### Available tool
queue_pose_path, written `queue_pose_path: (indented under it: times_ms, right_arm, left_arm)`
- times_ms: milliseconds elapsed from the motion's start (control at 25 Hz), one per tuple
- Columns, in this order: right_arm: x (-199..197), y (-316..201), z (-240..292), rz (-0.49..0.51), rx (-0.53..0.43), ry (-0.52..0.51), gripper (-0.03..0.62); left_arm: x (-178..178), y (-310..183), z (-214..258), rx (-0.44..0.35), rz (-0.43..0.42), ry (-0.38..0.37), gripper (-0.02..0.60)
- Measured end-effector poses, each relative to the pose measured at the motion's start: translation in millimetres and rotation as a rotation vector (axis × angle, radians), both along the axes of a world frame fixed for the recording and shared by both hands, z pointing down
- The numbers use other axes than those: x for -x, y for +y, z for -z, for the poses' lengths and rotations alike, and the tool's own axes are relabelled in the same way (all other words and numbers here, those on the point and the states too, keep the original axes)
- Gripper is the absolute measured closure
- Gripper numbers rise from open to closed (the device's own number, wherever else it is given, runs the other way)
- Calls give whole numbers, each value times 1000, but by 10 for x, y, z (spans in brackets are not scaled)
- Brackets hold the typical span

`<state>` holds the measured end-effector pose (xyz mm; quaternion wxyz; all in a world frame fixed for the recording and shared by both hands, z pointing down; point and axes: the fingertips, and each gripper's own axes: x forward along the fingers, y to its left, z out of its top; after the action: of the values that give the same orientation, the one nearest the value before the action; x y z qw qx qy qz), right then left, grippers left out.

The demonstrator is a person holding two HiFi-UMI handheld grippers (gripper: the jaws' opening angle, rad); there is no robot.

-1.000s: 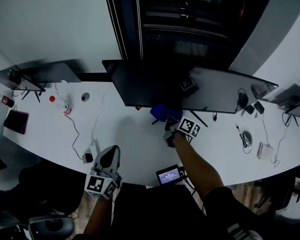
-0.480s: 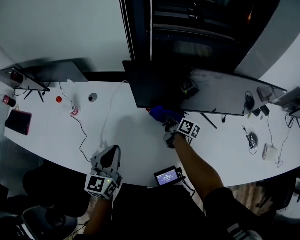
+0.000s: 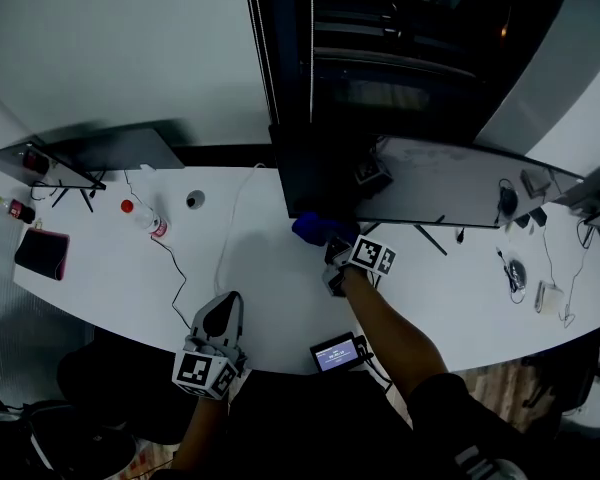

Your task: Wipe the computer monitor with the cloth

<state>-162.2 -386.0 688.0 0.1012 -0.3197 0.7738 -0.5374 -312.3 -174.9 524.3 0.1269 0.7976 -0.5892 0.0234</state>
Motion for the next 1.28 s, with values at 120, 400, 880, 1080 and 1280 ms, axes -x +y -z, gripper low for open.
queue_pose_path:
  times_ms: [120, 400, 880, 1080, 1280]
  right_arm:
    - [133, 1, -3, 6, -1, 1, 516]
    - [388, 29, -6, 18, -10, 8, 516]
    - [775, 62, 28, 23, -13, 1, 517]
    - [866, 68, 71, 10, -18, -1, 517]
    - [906, 92, 120, -9, 0, -32, 517]
  left_arm:
    - [60, -25, 0, 1, -11, 0, 588]
    - [230, -67, 2, 1, -25, 8, 588]
    - [457, -106, -40, 10, -48, 19, 588]
    - [512, -142, -15, -2, -56, 21, 588]
    - [539, -169, -27, -6, -76, 31, 588]
